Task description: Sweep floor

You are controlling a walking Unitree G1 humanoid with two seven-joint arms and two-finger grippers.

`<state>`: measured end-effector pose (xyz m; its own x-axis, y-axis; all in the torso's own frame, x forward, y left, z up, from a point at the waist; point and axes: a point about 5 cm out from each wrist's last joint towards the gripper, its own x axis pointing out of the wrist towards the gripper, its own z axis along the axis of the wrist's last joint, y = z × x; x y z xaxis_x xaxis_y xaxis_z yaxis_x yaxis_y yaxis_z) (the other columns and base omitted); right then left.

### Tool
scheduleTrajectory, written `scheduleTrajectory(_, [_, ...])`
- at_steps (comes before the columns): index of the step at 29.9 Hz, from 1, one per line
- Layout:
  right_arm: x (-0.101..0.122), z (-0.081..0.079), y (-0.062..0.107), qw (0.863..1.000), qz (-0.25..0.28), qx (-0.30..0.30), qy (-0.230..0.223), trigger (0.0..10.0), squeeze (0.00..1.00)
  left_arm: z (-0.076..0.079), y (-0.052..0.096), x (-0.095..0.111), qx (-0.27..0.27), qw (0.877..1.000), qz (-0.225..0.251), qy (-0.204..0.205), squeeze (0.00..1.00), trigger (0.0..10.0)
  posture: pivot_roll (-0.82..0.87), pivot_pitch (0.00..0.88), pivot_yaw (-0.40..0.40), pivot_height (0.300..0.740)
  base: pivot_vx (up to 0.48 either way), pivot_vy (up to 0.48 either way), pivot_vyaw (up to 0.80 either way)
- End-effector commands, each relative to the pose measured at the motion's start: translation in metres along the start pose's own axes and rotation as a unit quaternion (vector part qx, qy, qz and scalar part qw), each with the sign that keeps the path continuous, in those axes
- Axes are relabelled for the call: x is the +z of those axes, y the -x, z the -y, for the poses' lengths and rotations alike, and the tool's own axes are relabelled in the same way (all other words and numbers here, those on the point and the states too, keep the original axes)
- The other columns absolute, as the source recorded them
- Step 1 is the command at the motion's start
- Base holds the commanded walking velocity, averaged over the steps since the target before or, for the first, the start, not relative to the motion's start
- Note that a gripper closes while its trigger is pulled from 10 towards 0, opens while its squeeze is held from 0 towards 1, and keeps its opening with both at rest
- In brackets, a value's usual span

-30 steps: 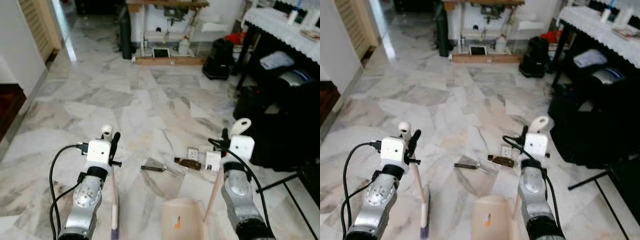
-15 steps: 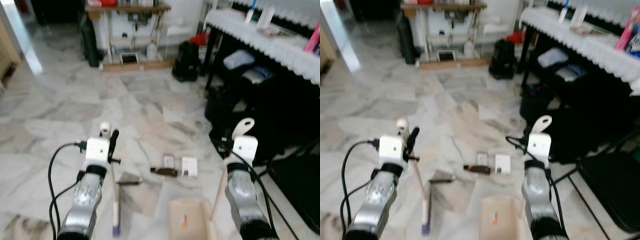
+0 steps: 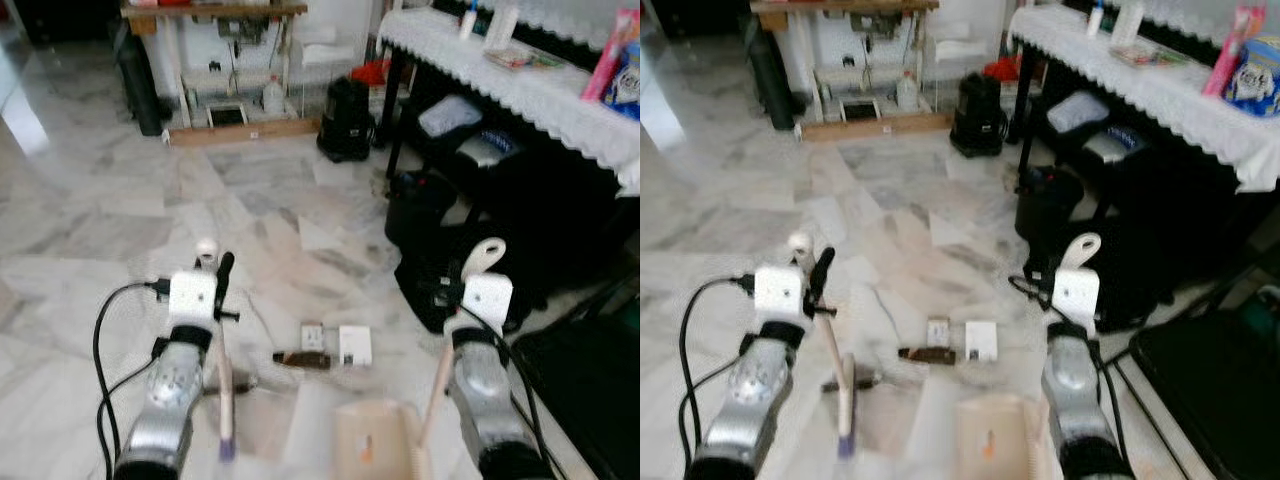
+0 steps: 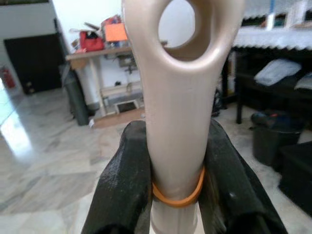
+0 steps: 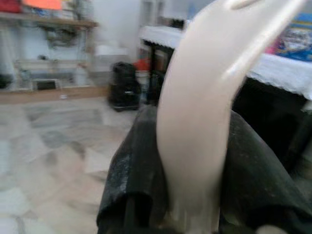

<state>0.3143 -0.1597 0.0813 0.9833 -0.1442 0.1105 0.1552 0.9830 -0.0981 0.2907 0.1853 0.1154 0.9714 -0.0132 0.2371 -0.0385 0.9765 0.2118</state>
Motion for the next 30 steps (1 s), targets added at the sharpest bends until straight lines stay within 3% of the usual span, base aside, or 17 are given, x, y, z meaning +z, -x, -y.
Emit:
scheduleTrajectory(1, [0.010, 0.004, -0.003, 1.000, 0.026, -0.009, -0.008, 10.0, 0.00, 0.001, -0.008, 0.017, 0.001, 0.999, 0.041, -0.012, 0.00, 10.0, 0.13, 0.015, -0.049, 0.740, 0.371, 0.000, 0.43])
scheduleTrajectory(4, [0.010, 0.003, -0.003, 1.000, 0.025, -0.006, -0.017, 10.0, 0.00, -0.001, -0.010, 0.020, 0.004, 0.999, 0.047, -0.014, 0.00, 10.0, 0.13, 0.017, -0.049, 0.740, 0.370, 0.000, 0.79])
scheduleTrajectory(22, [0.001, 0.017, 0.001, 0.999, -0.003, -0.040, -0.004, 10.0, 0.00, 0.002, -0.011, 0.022, -0.003, 0.999, 0.048, -0.009, 0.00, 10.0, 0.12, 0.025, -0.044, 0.740, 0.351, 0.000, 0.00])
scheduleTrajectory(30, [-0.012, 0.032, 0.007, 0.997, -0.038, -0.072, 0.013, 10.0, 0.00, 0.004, -0.008, 0.019, -0.012, 0.999, 0.043, -0.008, 0.00, 10.0, 0.12, 0.029, -0.043, 0.740, 0.000, 0.000, 0.00])
